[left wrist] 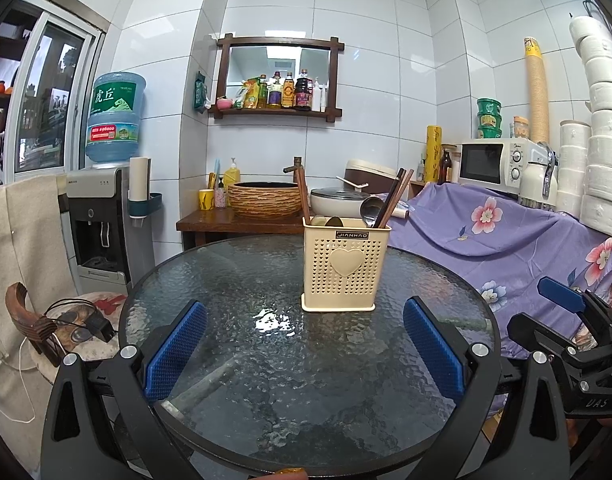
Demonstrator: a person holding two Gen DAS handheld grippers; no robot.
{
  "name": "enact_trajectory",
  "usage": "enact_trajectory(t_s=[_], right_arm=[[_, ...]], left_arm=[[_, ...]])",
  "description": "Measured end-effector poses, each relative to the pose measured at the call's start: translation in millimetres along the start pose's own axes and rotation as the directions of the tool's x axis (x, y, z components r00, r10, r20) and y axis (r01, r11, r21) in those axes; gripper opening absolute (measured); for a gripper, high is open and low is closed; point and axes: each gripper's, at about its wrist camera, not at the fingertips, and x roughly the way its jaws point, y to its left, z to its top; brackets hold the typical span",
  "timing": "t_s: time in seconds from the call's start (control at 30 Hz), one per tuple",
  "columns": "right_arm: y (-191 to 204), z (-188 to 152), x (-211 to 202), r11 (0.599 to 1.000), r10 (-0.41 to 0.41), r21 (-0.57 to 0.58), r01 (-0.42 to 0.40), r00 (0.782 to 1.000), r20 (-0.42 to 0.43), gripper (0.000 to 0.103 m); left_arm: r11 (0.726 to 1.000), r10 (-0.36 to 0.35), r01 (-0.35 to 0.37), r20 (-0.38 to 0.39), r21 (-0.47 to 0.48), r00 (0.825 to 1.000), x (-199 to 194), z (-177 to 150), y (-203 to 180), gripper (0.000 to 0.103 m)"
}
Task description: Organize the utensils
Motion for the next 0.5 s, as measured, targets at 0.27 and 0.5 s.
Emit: enact_trajectory(t_s=[0.27, 0.5], right_arm=[[0.0, -1.2, 0.9, 1.0, 0.001, -0.001, -0.001, 1.0, -0.003, 0.097], [-0.2, -2.0, 1.5, 1.0, 0.002, -0.001, -0.002, 1.0, -0.005, 0.098]], left_arm=[[1.0, 0.0, 0.0, 0.0, 0.002, 1.0, -0.1, 0.4, 0.2, 0.097], [1.0, -0.002, 0.002, -0.002, 0.001, 1.0, 0.5, -0.4, 0.0, 0.097]])
